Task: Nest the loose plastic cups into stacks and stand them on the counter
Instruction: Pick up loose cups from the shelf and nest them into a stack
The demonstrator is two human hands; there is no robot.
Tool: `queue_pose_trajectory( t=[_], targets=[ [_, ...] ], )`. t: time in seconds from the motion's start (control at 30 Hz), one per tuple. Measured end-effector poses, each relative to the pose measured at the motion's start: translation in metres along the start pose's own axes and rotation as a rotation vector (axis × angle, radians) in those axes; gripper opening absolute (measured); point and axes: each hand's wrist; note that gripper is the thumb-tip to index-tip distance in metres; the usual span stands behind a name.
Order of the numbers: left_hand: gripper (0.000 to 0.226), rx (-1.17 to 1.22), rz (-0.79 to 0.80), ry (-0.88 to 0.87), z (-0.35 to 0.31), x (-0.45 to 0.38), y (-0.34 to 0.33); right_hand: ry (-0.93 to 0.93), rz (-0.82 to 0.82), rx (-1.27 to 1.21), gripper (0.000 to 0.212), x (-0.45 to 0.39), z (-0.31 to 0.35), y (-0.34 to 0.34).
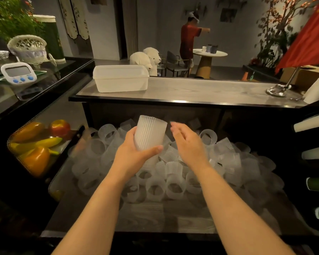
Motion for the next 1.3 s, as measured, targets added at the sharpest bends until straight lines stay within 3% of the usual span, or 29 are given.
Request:
queue_pose_trajectory(
  t=[0.07, 0.2, 0.33, 0.53, 0.67, 0.73, 0.83, 0.93, 1.03, 1.1, 1.2, 1.3],
  targets=[
    [0.091, 0.062, -0.026, 0.025, 0.01, 0.004, -0.002, -0.11, -0.049, 0.129, 0.029, 0.006, -0.032, -0.011],
    [0.086, 0.08, -0.043, 0.049, 0.022, 0.008, -0.009, -0.408, 0.157, 0.534, 0.033, 0.019, -0.092, -0.035],
    [0.084, 0.095, -0.076, 0.068, 0.027, 0.004, -0.016, -0.381, 0.254, 0.872, 0.033, 0.033, -0.128, -0.048],
    [0.08, 0.114, -0.071, 0.06, 0.027, -0.001, -0.023, -0.305, 0.142, 0.836, 0.028, 0.036, -0.142, -0.049],
    [0.082, 0.122, -0.022, 0.057, 0.03, -0.001, -0.026, -0.441, 0.157, 0.608, 0.022, 0.031, -0.141, -0.038],
    [0.082, 0.135, 0.012, 0.065, 0.033, 0.0, -0.028, -0.425, 0.033, 0.433, 0.011, 0.028, -0.137, -0.031],
    [0.082, 0.206, 0.064, 0.113, 0.041, 0.005, -0.033, -0.352, -0.143, 0.239, 0.027, 0.024, -0.12, -0.012],
    [0.084, 0.251, 0.113, 0.14, 0.048, 0.01, -0.037, -0.299, -0.289, -0.299, 0.033, 0.014, -0.089, 0.012],
    [0.084, 0.244, 0.156, 0.125, 0.05, 0.01, -0.042, -0.198, -0.258, -0.732, 0.011, 0.003, -0.064, 0.028],
    [0.082, 0.242, 0.177, 0.118, 0.051, 0.008, -0.044, -0.126, -0.149, -0.752, 0.018, -0.006, -0.047, 0.032],
    [0.083, 0.187, 0.21, 0.108, 0.052, 0.007, -0.043, -0.064, 0.038, -0.564, 0.038, -0.014, -0.036, 0.027],
    [0.083, 0.116, 0.265, 0.088, 0.051, 0.01, -0.04, -0.07, 0.095, -0.398, 0.038, -0.012, -0.031, 0.021]
  ],
)
Point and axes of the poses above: each hand's wrist, its own x-axis away from the middle knuckle, its own y-axis out of the back of the hand, z = x × y, and after that the axes turned 11 degrees about -y, right-handed
